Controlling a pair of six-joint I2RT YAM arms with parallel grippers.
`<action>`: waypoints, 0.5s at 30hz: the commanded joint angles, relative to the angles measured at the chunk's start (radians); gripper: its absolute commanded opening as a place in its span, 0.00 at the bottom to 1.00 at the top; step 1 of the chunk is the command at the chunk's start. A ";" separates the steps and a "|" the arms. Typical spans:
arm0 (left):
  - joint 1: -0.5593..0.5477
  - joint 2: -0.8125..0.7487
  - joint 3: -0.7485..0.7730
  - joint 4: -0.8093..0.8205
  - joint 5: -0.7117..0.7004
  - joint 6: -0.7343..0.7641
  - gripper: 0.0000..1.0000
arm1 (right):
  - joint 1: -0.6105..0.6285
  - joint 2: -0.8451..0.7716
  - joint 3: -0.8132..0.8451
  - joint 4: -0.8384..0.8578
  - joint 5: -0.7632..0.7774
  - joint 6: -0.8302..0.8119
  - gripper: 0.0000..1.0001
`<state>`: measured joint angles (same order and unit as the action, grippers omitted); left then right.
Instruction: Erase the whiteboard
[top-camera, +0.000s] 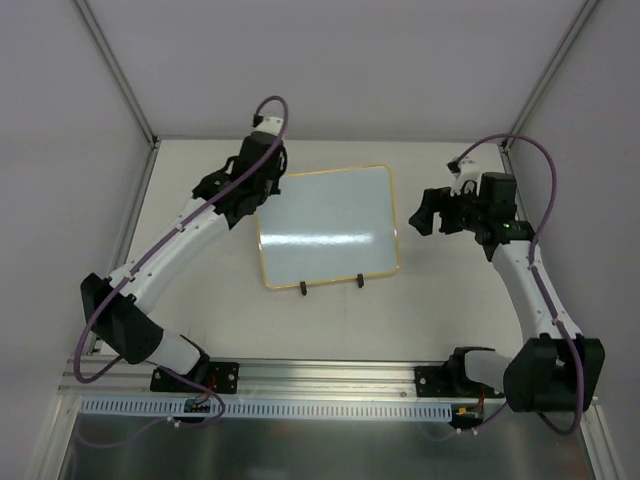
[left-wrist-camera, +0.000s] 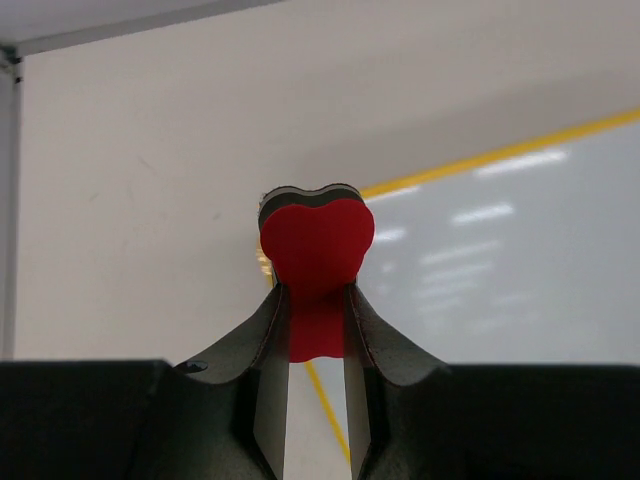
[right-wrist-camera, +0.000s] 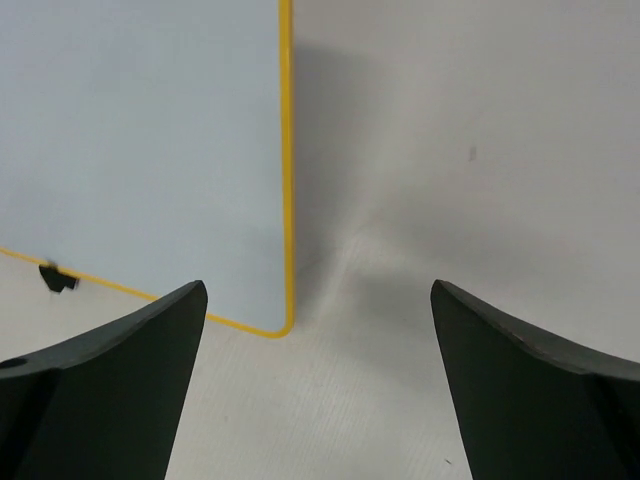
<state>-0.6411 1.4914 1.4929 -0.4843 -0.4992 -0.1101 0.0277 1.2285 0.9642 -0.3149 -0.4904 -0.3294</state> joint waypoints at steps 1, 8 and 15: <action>0.157 -0.098 -0.055 -0.005 0.043 -0.028 0.00 | -0.005 -0.153 0.120 -0.127 0.221 0.053 0.99; 0.509 -0.100 -0.215 -0.017 0.201 -0.097 0.00 | -0.005 -0.375 0.148 -0.213 0.411 0.185 0.99; 0.662 0.126 -0.249 -0.008 0.352 -0.166 0.05 | -0.003 -0.596 0.028 -0.234 0.406 0.225 0.99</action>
<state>-0.0097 1.5345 1.2366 -0.4919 -0.2539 -0.2256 0.0277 0.6880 1.0203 -0.5076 -0.1165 -0.1474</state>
